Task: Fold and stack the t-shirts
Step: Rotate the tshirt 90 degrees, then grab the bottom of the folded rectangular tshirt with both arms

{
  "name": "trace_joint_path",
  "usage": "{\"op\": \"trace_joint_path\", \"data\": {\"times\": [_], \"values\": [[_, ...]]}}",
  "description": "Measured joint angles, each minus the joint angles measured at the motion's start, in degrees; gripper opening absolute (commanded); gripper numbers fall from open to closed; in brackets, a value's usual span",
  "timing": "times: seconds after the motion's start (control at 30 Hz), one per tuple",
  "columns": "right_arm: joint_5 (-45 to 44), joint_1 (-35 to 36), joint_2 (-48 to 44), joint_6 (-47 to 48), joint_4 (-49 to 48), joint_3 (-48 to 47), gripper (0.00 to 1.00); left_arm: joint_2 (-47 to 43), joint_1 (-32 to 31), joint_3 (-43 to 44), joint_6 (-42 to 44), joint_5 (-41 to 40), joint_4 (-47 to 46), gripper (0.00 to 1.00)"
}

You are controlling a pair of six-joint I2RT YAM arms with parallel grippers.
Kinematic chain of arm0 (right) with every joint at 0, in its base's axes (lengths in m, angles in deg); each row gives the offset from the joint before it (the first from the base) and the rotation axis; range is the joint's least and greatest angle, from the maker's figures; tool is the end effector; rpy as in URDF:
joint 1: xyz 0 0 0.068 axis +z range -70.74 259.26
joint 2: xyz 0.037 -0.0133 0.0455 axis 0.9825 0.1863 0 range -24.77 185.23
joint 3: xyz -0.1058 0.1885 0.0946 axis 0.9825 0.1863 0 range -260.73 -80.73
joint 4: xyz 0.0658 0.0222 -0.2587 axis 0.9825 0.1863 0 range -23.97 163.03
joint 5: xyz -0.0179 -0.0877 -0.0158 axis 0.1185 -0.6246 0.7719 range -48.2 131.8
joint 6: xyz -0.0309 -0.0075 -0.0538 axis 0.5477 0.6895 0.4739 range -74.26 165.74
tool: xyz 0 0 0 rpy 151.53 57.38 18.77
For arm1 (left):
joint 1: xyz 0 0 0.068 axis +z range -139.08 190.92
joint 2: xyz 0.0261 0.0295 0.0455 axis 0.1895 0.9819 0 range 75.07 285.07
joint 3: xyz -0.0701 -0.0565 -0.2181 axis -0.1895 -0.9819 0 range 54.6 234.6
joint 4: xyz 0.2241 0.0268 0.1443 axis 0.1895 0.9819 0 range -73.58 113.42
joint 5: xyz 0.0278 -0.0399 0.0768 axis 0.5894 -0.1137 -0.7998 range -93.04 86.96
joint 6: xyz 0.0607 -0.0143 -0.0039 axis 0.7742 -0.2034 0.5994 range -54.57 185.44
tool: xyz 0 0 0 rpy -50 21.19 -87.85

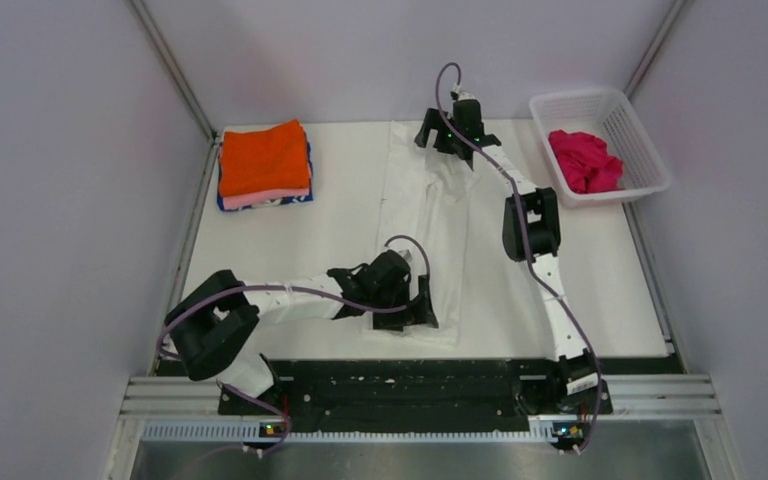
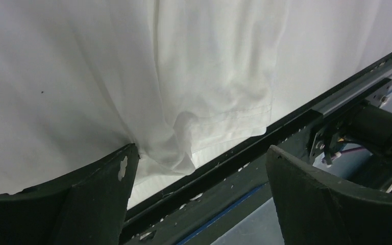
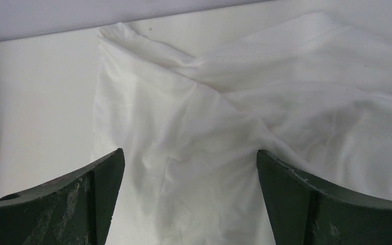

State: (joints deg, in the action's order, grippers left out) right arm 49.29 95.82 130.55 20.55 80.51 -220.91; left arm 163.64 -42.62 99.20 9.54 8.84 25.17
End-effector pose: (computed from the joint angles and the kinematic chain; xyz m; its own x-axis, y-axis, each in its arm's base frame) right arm 0.5630 0.1737 0.1398 -0.5952 0.2631 -0.7593 -0.1524 0.8908 0.4282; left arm 0.1765 -0.2554 0.1116 -0.9782 -0.0396 -0.2039 0.0913 0.7998 -0.5933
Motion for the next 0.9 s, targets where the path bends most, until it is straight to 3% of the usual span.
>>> {"op": "trace_joint_path", "data": {"times": [0.17, 0.33, 0.53, 0.7, 0.9], "values": [[2.7, 0.6, -1.9, 2.1, -1.7, 1.0, 0.99, -6.5, -1.7, 0.1, 2.0, -4.5, 7.2, 0.99], [4.3, 1.1, -14.7, 5.9, -1.2, 12.4, 0.99, -19.9, -1.6, 0.0, 3.5, -13.4, 13.5, 0.99], [-0.3, 4.5, -48.6, 6.8, -2.7, 47.1, 0.98, -30.4, 2.2, -5.0, 3.3, -19.3, 17.8, 0.93], [-5.2, 9.9, -74.4, 0.0, -3.8, 77.4, 0.95, -32.3, 8.4, -13.7, 3.6, -15.8, 18.6, 0.81], [-7.7, 18.3, -83.3, -6.4, 4.1, 98.3, 0.87, -27.8, 8.9, -16.4, 4.6, -5.1, 14.9, 0.69]]}}
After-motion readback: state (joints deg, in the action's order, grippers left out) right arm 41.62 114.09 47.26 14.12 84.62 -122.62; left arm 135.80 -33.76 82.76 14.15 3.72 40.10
